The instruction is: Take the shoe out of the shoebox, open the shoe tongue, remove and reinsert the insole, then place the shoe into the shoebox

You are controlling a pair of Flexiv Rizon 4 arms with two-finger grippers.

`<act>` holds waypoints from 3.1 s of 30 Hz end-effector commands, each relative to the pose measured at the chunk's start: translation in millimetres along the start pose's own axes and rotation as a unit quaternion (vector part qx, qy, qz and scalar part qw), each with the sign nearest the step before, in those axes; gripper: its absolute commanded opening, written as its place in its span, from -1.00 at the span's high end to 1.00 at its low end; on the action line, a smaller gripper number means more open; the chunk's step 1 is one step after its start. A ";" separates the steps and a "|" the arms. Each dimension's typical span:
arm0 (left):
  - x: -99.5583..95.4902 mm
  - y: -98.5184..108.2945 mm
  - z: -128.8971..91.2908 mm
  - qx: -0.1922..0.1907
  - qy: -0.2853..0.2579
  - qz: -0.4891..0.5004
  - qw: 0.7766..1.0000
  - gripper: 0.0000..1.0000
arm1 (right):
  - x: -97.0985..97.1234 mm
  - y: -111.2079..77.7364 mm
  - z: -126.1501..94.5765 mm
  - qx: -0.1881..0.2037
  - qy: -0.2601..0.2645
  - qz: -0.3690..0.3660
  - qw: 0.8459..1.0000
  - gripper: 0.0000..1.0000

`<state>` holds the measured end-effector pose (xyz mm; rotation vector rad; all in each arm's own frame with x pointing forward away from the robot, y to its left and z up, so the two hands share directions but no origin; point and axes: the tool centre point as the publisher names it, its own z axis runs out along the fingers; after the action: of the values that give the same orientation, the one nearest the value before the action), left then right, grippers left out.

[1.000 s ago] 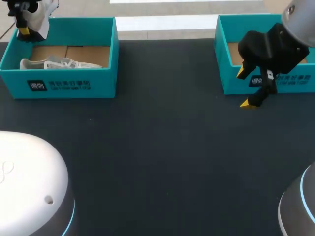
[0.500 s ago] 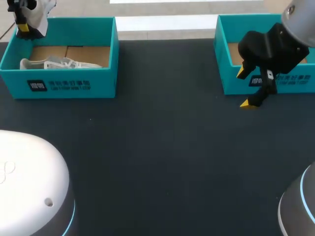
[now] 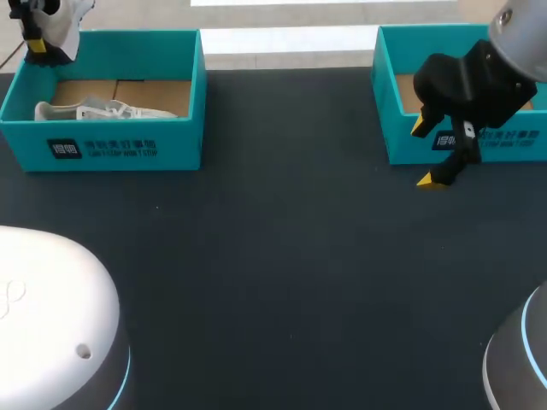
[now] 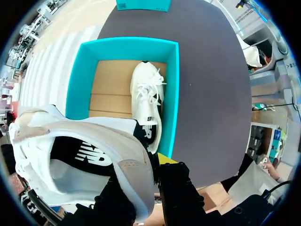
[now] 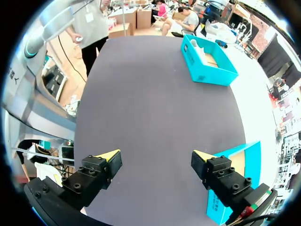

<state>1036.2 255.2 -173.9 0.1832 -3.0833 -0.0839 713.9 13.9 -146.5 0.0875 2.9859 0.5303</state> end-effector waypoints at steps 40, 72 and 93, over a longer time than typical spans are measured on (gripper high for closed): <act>-68.6 67.7 -8.4 -0.161 -0.129 0.764 0.612 1.00 | -1.7 1.4 1.3 0.002 0.001 0.001 1.000 -1.00; -73.5 58.8 0.2 -0.165 -0.101 0.725 0.661 1.00 | -1.7 1.4 1.3 0.002 0.001 0.001 1.000 -1.00; -112.9 51.0 37.6 -0.176 -0.056 0.688 0.702 1.00 | -1.7 1.4 1.3 0.002 0.001 0.001 1.000 -1.00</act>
<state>1126.9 322.9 -210.4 -2.0699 -2.3405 -0.5853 714.0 13.9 -146.5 0.0875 2.9859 0.5302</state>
